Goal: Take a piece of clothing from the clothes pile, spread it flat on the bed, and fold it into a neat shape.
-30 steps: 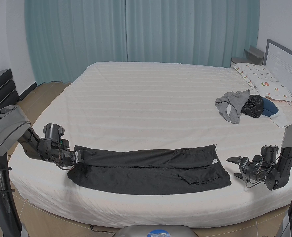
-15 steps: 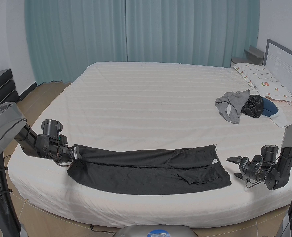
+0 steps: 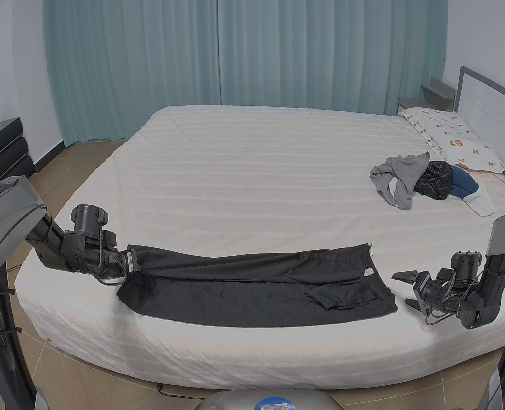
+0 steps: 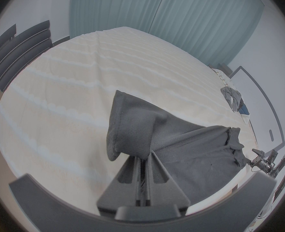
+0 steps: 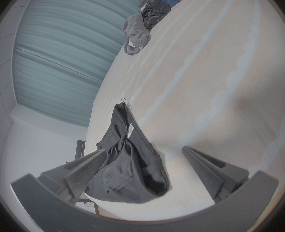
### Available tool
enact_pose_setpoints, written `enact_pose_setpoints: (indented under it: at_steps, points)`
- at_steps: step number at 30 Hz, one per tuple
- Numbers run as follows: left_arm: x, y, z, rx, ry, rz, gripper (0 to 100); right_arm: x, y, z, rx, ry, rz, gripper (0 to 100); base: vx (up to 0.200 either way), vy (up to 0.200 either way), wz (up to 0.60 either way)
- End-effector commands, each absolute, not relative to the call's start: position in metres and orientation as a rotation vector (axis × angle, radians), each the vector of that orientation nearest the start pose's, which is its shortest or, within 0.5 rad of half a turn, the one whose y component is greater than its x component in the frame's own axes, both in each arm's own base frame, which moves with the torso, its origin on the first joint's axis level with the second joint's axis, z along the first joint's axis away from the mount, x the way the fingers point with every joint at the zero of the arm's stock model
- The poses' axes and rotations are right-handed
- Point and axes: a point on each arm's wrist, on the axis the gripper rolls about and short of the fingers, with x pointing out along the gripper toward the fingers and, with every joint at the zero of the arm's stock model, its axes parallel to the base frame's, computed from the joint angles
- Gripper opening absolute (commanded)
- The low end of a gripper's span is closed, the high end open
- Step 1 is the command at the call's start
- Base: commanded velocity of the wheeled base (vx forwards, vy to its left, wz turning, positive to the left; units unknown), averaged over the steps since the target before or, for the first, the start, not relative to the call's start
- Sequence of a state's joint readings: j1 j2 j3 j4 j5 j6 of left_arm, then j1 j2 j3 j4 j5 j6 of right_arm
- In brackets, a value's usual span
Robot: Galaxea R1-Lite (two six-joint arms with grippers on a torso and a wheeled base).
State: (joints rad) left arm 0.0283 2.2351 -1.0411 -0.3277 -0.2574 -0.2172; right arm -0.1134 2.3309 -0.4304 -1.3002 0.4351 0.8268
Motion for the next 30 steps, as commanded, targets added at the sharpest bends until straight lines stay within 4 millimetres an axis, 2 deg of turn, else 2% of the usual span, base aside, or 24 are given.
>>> enact_pose_setpoints:
  at_steps: [1,10,16,20,30]
  points:
    - [0.390,0.006,0.016,-0.328,0.892,-0.117,0,0.304,-0.025,-0.029,0.959,0.683,0.055,100,0.000,0.000,0.00]
    - [0.404,0.005,0.010,-0.388,0.879,-0.092,0,0.304,-0.025,-0.029,0.959,0.683,0.055,100,0.000,0.000,0.00]
    - [0.404,0.005,0.010,-0.399,0.881,-0.088,0,0.304,-0.025,-0.029,0.959,0.683,0.055,100,0.000,0.000,0.00]
    - [0.405,-0.004,0.013,-0.425,0.881,-0.092,0,0.304,-0.025,-0.029,0.959,0.683,0.055,100,0.000,0.000,0.00]
    - [0.405,-0.004,0.012,-0.424,0.882,-0.090,0,0.304,-0.025,-0.029,0.958,0.683,0.057,100,0.000,0.000,0.00]
